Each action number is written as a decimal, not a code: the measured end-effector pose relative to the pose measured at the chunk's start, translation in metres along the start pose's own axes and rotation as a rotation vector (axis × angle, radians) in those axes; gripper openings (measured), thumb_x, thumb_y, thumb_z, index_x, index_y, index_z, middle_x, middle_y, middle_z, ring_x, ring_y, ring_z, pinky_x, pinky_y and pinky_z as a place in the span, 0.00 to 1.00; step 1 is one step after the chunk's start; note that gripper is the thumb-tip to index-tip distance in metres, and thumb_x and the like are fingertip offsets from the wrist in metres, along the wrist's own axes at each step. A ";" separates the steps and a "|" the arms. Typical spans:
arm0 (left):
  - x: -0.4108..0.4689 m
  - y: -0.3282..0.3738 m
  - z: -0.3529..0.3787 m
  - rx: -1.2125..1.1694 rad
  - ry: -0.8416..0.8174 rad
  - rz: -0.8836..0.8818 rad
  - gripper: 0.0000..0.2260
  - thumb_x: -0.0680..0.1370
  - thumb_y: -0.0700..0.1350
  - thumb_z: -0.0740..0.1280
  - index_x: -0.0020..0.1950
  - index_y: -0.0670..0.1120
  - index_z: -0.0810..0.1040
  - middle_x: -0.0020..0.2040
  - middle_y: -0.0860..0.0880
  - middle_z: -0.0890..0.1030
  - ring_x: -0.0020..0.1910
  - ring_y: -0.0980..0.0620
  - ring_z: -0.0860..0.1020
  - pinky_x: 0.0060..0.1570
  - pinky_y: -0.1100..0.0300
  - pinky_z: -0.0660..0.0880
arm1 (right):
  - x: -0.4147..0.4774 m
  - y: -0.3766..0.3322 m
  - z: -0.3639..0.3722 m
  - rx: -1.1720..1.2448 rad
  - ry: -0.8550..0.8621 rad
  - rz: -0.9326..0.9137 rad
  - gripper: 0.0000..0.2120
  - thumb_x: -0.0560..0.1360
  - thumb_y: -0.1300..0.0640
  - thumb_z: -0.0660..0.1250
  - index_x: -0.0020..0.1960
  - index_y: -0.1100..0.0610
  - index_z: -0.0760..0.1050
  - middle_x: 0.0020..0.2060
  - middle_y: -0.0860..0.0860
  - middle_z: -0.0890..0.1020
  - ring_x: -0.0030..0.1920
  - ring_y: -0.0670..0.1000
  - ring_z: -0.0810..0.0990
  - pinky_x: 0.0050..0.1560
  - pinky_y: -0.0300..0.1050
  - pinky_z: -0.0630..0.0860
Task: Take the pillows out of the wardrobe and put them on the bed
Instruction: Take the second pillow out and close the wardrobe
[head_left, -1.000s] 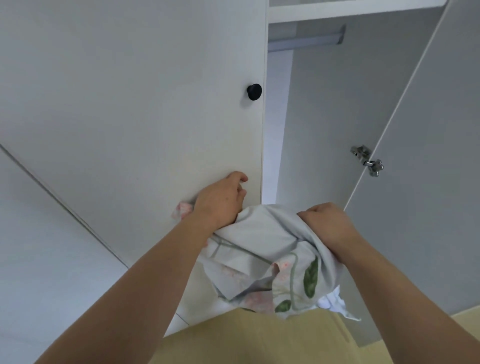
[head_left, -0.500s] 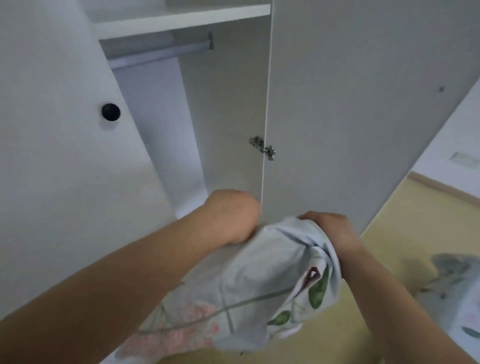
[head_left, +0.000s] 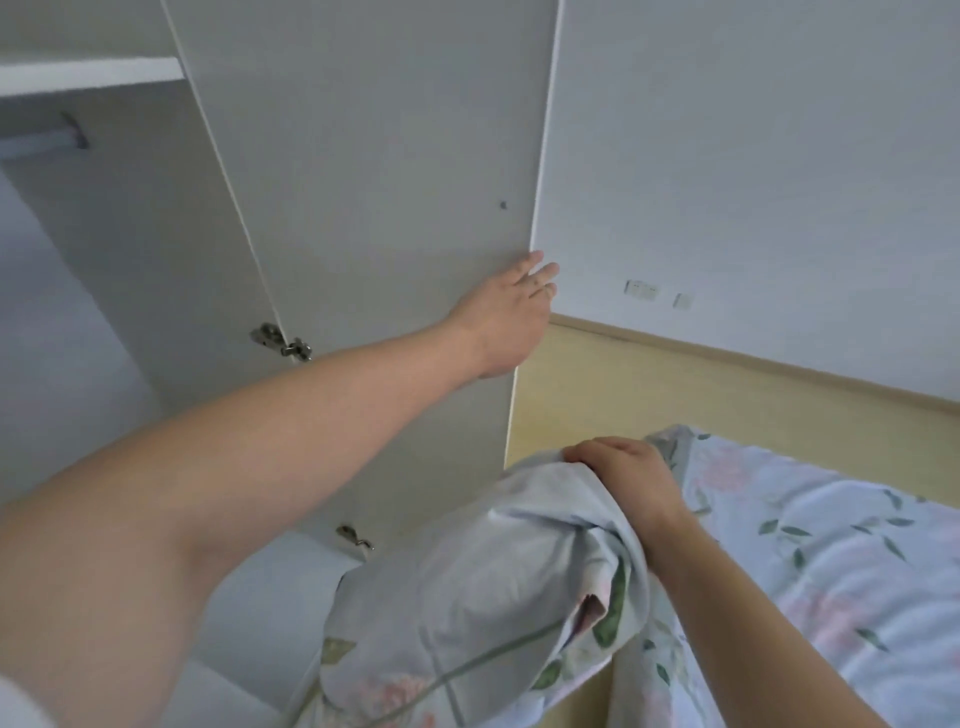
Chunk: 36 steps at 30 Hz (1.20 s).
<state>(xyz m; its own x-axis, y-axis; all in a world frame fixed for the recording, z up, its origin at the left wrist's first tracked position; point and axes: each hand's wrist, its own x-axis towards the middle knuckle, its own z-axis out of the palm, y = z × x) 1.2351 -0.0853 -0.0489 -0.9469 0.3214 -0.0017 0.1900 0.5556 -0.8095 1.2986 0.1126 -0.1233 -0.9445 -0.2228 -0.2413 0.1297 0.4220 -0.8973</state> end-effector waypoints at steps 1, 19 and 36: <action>0.006 -0.001 -0.002 0.053 -0.047 -0.003 0.23 0.81 0.44 0.52 0.74 0.39 0.70 0.75 0.39 0.70 0.79 0.39 0.59 0.78 0.40 0.43 | 0.002 0.001 -0.006 -0.017 0.020 0.002 0.11 0.72 0.54 0.71 0.43 0.62 0.83 0.44 0.59 0.85 0.50 0.60 0.83 0.46 0.53 0.79; -0.099 0.028 -0.020 -0.058 -0.663 -0.117 0.08 0.76 0.40 0.64 0.53 0.46 0.78 0.50 0.45 0.79 0.58 0.43 0.77 0.70 0.42 0.64 | 0.010 -0.006 0.032 0.012 -0.299 -0.120 0.16 0.71 0.55 0.73 0.35 0.66 0.75 0.29 0.53 0.74 0.31 0.48 0.72 0.36 0.45 0.68; -0.330 -0.055 0.110 0.016 -0.444 -0.334 0.25 0.81 0.56 0.59 0.75 0.48 0.69 0.76 0.43 0.68 0.79 0.38 0.55 0.78 0.41 0.44 | -0.032 -0.051 0.193 0.048 -0.535 -0.241 0.21 0.68 0.49 0.71 0.38 0.68 0.72 0.31 0.56 0.71 0.33 0.51 0.68 0.37 0.50 0.66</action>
<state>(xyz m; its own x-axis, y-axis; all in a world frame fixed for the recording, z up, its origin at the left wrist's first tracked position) 1.5090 -0.3064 -0.0683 -0.9740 -0.2261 0.0125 -0.1403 0.5590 -0.8172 1.3800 -0.0712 -0.1407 -0.6674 -0.7250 -0.1702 -0.0446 0.2671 -0.9627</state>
